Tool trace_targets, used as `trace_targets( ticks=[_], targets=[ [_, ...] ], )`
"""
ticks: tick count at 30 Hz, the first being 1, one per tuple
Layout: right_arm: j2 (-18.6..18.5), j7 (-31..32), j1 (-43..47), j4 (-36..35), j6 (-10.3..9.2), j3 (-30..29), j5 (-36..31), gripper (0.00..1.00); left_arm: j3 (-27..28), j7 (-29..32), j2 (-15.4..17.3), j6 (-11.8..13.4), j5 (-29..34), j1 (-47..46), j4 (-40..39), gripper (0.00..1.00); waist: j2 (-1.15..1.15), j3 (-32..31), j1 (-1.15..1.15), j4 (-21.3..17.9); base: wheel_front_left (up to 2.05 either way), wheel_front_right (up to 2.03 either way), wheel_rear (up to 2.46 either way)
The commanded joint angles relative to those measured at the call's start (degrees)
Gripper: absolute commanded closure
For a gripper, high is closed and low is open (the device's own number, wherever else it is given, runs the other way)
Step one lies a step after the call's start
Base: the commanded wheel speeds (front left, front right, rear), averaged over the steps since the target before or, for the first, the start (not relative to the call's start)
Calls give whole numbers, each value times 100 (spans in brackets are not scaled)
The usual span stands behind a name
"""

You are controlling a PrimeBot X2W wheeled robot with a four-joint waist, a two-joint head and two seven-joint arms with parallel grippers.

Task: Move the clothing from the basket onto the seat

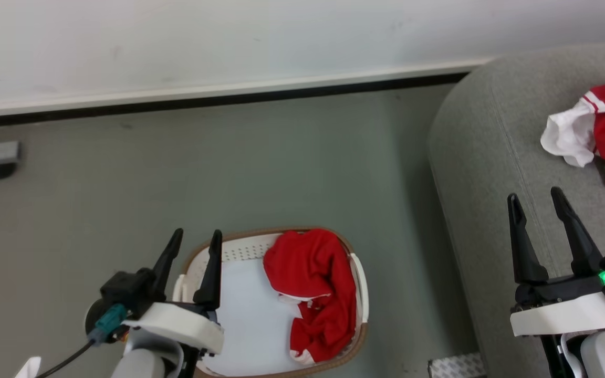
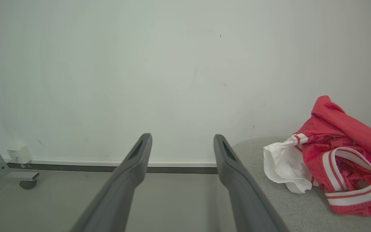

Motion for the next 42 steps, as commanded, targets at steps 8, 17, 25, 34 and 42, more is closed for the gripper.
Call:
trace_targets(
  ticks=[8,17,25,34,42],
  targets=[
    [-11,-11,-403,-163,-13,-23,-78,0,-494,-3,385,-2,-39,-610,698,0,0,763,-1,-615,0,0,0],
    [153,-11,-749,-391,-13,-238,-95,0,-1243,225,699,-3,-455,-1514,1949,0,0,1591,-1,-923,0,0,0],
    [318,-11,-995,-642,-13,-529,-129,0,-1784,865,817,-3,-864,-2382,3082,0,0,2255,-1,-1131,0,0,0],
    [490,-11,-1217,-865,-13,-450,-65,0,-1915,1478,990,-4,-1276,-3201,4141,0,0,2877,-1,-1488,0,0,0],
    [530,-10,-1329,-1218,-13,-314,291,0,-1896,1629,1152,-4,-1534,-3832,4656,0,0,3300,-1,-1812,0,0,0]
  ],
)
